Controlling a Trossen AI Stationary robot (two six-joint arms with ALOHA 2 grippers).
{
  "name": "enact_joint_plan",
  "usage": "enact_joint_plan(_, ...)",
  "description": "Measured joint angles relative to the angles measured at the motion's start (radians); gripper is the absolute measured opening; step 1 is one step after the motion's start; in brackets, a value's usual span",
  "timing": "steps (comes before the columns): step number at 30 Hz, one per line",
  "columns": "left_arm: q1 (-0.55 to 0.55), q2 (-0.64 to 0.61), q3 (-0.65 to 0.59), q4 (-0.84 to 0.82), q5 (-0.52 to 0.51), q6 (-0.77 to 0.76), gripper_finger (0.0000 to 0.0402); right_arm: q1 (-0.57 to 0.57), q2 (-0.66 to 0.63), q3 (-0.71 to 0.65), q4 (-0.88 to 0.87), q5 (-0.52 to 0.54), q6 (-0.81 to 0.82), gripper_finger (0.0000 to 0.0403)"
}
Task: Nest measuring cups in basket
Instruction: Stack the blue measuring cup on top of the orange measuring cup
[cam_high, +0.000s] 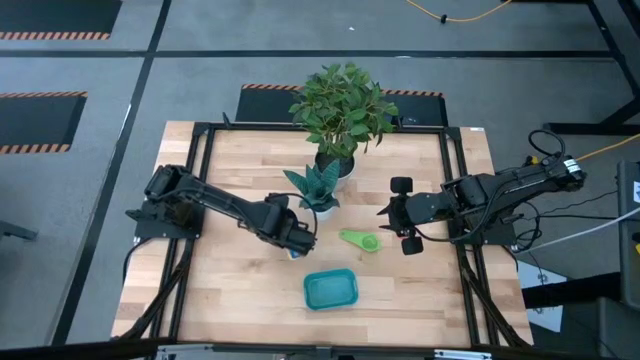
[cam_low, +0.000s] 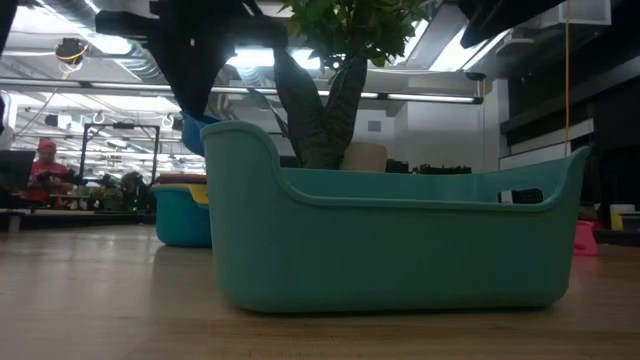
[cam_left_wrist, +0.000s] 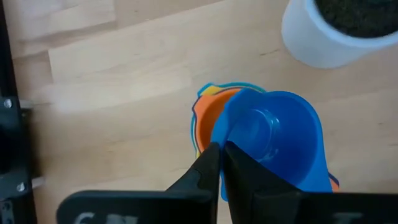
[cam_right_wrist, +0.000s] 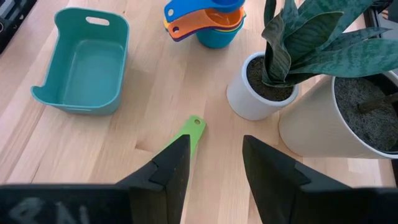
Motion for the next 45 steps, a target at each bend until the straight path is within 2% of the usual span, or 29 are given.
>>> enact_joint_plan(3, 0.011, 0.000, 0.000, 0.000, 0.040, 0.007, 0.0008, 0.000, 0.000, 0.000, 0.000, 0.000, 0.000, 0.0152)
enact_joint_plan(20, 0.013, 0.000, 0.000, -0.003, 0.031, 0.021, 0.0014, 0.000, 0.000, 0.000, 0.000, 0.000, 0.000, 0.0152)
enact_joint_plan(27, 0.033, 0.009, -0.030, 0.000, 0.039, 0.004, 0.0046, 0.000, 0.000, 0.000, 0.000, 0.000, 0.000, 0.0152)
enact_joint_plan(34, 0.048, 0.008, -0.107, 0.037, 0.111, 0.002, 0.0081, 0.000, 0.000, 0.000, 0.000, 0.000, 0.000, 0.0152)
enact_joint_plan(40, 0.034, -0.001, -0.085, 0.000, 0.075, 0.036, 0.0084, 0.000, 0.000, 0.000, 0.001, 0.000, 0.003, 0.0152)
enact_joint_plan(45, -0.014, -0.001, -0.072, -0.029, 0.136, 0.163, 0.0085, 0.000, 0.004, 0.000, 0.029, 0.000, 0.028, 0.0152)
